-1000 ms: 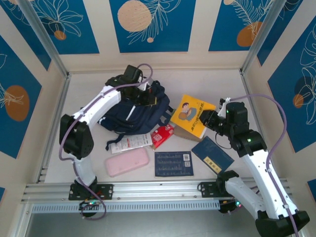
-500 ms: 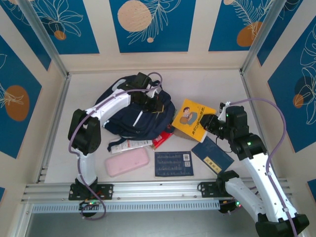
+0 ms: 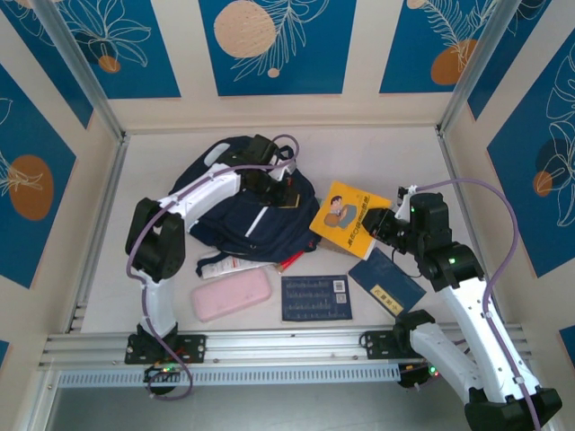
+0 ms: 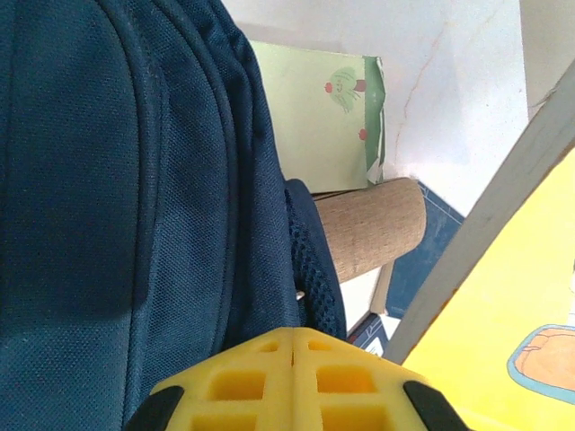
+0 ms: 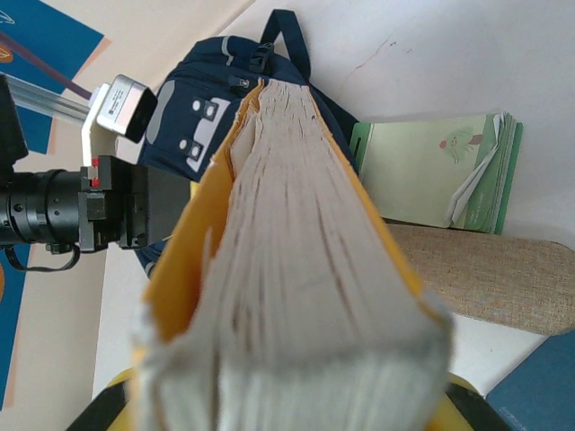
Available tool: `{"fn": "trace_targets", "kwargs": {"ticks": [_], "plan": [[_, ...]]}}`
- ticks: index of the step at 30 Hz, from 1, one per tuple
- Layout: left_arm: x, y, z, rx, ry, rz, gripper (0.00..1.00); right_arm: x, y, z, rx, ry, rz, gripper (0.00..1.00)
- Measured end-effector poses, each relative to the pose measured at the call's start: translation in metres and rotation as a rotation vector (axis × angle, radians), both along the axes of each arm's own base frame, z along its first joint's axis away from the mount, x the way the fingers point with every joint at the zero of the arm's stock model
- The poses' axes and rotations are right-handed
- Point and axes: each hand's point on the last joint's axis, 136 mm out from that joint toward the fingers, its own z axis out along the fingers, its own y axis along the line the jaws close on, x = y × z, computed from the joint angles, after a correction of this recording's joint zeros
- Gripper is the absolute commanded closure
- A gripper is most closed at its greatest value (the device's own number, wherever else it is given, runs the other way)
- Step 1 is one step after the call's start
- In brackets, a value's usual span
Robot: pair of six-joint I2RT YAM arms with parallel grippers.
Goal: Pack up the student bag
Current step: Open the student bag at the center of the table.
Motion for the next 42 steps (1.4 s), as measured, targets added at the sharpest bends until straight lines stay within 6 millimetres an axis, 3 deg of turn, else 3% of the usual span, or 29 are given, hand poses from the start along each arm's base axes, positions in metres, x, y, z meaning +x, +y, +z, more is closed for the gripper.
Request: {"fn": "trace_targets", "kwargs": {"ticks": [1,3,8,14,19,31,33,38,41,42], "plan": [[0.000,0.001,-0.002,0.012,-0.009,-0.005,0.67,0.000,0.000,0.000,0.000,0.000,0.000,1.00],[-0.001,0.002,-0.006,0.051,-0.031,-0.011,0.54,0.000,-0.001,0.000,-0.001,0.000,-0.003,1.00],[0.003,0.009,-0.017,0.209,-0.127,-0.017,0.43,0.002,-0.004,0.000,-0.002,-0.001,-0.019,1.00],[0.024,0.037,-0.024,0.409,-0.256,0.026,0.37,0.003,-0.005,-0.003,0.000,0.002,-0.022,1.00],[0.036,0.049,-0.035,0.526,-0.320,0.018,0.20,0.004,-0.004,-0.007,0.009,0.003,-0.015,1.00],[0.036,0.038,-0.073,0.611,-0.316,-0.057,0.16,0.005,0.001,-0.014,0.052,0.029,0.004,1.00],[0.035,0.037,-0.073,0.603,-0.311,-0.060,0.22,0.005,0.002,-0.014,0.055,0.028,0.007,1.00],[0.038,0.033,-0.071,0.595,-0.311,-0.074,0.77,0.006,0.003,-0.012,0.060,0.020,0.012,1.00],[0.040,0.033,-0.068,0.601,-0.322,-0.085,1.00,0.007,0.003,-0.012,0.060,0.018,0.013,1.00],[0.040,0.034,-0.067,0.603,-0.327,-0.087,1.00,0.007,0.004,-0.012,0.061,0.018,0.014,1.00]]}}
